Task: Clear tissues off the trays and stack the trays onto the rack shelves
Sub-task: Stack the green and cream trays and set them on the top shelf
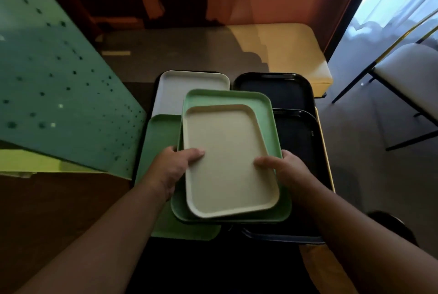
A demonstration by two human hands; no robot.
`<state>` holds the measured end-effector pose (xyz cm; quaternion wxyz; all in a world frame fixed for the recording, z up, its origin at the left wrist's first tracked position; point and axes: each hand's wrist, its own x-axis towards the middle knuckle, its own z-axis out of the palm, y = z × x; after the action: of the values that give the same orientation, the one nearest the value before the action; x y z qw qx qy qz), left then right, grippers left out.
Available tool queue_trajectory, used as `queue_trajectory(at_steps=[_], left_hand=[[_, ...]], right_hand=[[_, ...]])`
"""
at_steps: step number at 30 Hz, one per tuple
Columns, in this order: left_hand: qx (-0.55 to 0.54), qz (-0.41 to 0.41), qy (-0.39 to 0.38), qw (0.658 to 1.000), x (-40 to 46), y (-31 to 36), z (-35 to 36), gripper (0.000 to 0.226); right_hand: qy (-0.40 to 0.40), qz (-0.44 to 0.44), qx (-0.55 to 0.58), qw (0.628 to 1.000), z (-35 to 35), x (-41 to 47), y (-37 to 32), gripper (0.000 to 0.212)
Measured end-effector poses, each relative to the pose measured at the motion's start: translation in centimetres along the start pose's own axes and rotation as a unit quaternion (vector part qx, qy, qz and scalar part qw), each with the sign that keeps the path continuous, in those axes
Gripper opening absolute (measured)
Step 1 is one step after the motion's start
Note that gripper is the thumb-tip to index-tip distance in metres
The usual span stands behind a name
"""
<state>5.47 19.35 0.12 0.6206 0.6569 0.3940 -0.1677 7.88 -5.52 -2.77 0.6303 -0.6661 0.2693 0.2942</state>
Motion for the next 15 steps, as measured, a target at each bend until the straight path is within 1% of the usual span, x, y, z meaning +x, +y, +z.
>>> queue_trajectory(at_steps=[3, 5, 6, 9, 10, 13, 15], left_hand=[[-0.006, -0.012, 0.018, 1.0, -0.6, -3.0, -3.5, 0.046], [-0.011, -0.017, 0.024, 1.0, -0.9, -4.8, -5.4, 0.057], [-0.013, -0.016, 0.02, 1.0, -1.2, -5.5, -6.2, 0.059], [-0.026, 0.013, -0.014, 0.999, -1.9, -7.2, -8.3, 0.053], [-0.027, 0.024, -0.025, 0.999, -2.2, -7.4, -8.6, 0.054], [-0.011, 0.031, -0.032, 0.999, -2.8, -7.7, -9.1, 0.07], [0.006, 0.033, -0.028, 0.999, -2.7, -7.7, -9.5, 0.069]], right_hand=[[-0.031, 0.011, -0.014, 0.999, 3.4, -1.2, 1.9, 0.07], [-0.055, 0.016, -0.015, 0.998, 5.0, -1.9, 2.7, 0.063], [-0.062, 0.017, -0.013, 0.998, 5.6, -2.2, 3.0, 0.059], [-0.079, 0.034, 0.009, 0.996, 6.7, -3.2, 3.9, 0.049], [-0.09, 0.044, 0.021, 0.995, 6.7, -3.4, 4.1, 0.05], [-0.126, 0.057, 0.055, 0.989, 6.8, -4.0, 4.8, 0.064], [-0.134, 0.044, 0.051, 0.989, 6.9, -4.6, 4.9, 0.071]])
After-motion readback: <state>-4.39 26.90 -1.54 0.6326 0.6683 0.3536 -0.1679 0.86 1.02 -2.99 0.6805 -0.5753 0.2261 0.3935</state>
